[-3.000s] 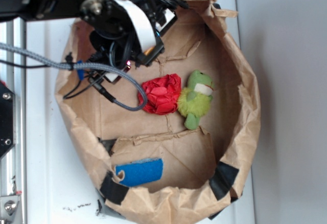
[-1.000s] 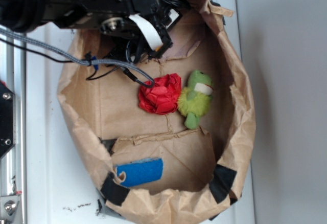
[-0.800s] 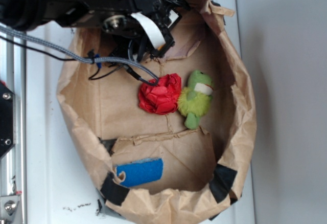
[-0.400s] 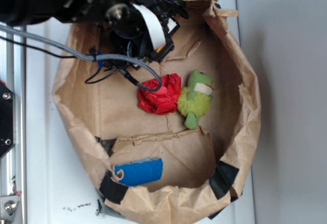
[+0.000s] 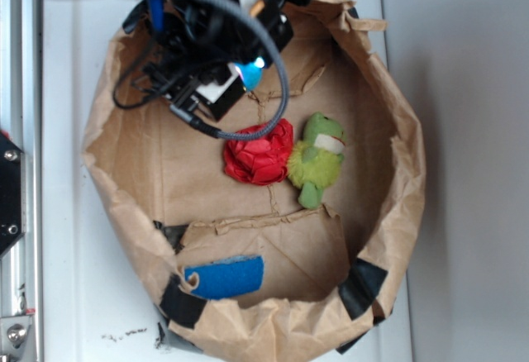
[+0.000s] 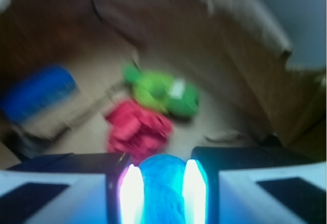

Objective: Grab the blue ball.

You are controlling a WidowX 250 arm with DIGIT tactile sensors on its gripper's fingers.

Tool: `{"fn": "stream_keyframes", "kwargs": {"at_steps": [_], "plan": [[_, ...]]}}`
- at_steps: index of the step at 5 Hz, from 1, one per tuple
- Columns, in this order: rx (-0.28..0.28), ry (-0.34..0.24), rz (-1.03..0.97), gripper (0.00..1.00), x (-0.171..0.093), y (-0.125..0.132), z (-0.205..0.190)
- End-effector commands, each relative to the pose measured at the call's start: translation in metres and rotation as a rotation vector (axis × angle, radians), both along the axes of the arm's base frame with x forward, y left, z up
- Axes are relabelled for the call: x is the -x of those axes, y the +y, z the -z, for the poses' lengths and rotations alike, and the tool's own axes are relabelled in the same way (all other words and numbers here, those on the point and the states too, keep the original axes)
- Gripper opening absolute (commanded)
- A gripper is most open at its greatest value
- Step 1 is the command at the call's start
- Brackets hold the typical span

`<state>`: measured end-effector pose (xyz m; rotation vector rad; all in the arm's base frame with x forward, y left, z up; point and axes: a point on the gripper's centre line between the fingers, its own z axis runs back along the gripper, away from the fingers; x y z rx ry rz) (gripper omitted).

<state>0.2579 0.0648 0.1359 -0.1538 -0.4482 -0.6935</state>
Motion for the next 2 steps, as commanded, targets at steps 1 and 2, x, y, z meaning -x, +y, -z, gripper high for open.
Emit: {"fn": "stream_keyframes", "kwargs": {"at_steps": [1,2], "plan": [[0.074,-0.059,-0.007,0.00,-0.0035,-0.0019,-0.0517],[0.053,-0.151,0.001,0.00,-0.0051,-0.0096,-0.0522]]}}
